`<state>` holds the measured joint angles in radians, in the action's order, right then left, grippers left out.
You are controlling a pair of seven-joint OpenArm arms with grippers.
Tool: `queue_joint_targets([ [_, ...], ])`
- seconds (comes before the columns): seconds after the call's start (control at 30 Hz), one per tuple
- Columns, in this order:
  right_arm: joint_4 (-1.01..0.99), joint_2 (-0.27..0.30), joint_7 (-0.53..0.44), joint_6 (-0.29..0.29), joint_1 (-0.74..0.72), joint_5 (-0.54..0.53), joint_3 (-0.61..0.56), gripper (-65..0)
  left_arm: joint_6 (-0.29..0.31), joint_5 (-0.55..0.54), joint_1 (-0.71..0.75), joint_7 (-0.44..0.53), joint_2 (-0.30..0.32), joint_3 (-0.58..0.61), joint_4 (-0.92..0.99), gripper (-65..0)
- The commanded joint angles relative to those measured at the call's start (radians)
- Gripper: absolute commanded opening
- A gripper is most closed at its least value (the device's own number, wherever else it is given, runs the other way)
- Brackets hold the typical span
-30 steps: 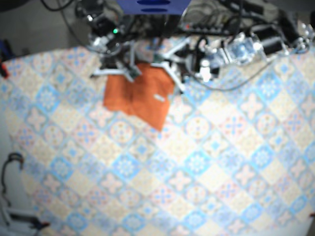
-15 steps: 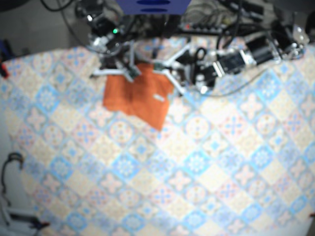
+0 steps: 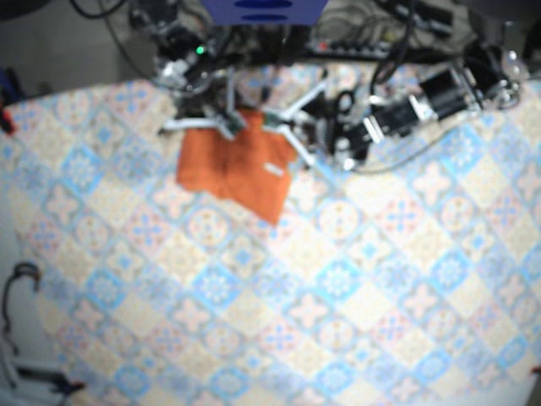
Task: Fold the T-shirt properly
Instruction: 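Fold the lifted edge over the shirt with both grippers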
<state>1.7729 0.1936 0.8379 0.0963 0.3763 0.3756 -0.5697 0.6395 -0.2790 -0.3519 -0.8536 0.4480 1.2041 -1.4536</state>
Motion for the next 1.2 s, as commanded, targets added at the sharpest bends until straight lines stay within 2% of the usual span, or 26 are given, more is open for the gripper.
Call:
queue_joint_targets([
  [0.0, 0.020, -0.003, -0.010, -0.005, -0.004, 0.004, -0.009, -63.2, -0.085, 0.091, -0.011, -0.010, -0.018, -0.002, 0.029, -65.0],
  [0.13, 0.022, -0.003, -0.010, -0.005, -0.006, 0.004, -0.034, -63.2, -0.085, 0.099, -0.031, -0.010, -0.050, -0.002, 0.073, -65.0],
  [0.4, 0.023, -0.003, -0.010, -0.005, -0.001, 0.006, -0.066, -63.3, -0.086, 0.099, -0.063, 0.032, -0.067, -0.002, 0.143, -65.0],
  [0.8, 0.071, -0.001, -0.010, -0.005, -0.001, 0.006, -0.066, -63.2, -0.088, 0.116, -0.097, 0.029, -0.062, -0.003, 0.149, -65.0],
  [0.97, 0.083, -0.001, -0.015, -0.007, 0.000, 0.006, -0.066, -63.2, -0.088, 0.120, -0.092, 0.029, -0.062, -0.085, 0.167, -65.0],
  [1.17, 0.104, -0.001, -0.015, -0.010, 0.000, 0.007, -0.063, -63.2, -0.088, 0.122, -0.097, 0.027, -0.062, -0.122, 0.167, -65.0],
])
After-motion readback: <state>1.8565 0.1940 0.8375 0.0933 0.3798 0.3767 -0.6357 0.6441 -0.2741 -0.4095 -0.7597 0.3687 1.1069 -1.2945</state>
